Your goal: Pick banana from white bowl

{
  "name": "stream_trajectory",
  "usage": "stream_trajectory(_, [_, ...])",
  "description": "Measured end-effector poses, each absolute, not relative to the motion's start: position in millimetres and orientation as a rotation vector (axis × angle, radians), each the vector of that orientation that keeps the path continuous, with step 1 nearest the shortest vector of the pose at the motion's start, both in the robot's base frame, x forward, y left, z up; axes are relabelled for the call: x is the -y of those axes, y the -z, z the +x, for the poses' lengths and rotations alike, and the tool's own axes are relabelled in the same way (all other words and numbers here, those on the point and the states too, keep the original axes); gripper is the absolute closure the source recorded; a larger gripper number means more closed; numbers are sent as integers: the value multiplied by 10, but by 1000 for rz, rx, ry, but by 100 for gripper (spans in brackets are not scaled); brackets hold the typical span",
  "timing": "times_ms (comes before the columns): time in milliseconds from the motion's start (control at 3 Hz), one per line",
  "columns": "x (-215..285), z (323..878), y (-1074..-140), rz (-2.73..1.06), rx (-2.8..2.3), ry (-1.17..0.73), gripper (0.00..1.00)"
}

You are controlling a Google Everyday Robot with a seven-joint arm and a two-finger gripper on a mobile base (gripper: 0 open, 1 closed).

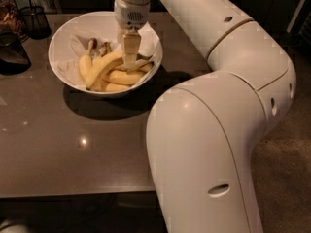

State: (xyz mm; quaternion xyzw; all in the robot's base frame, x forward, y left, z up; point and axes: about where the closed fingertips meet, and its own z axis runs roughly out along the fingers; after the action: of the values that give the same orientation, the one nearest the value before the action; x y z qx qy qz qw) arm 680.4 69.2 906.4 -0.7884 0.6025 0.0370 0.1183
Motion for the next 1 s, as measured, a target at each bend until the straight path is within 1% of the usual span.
stream_trajectory(333, [-717, 6805, -9004, -2310, -1765, -139, 31])
stream_trajectory(667, [-733, 6819, -8984, -2321, -1753, -147, 49])
stream_trajectory(1000, [-715, 6836, -9015, -2324, -1734, -129, 73])
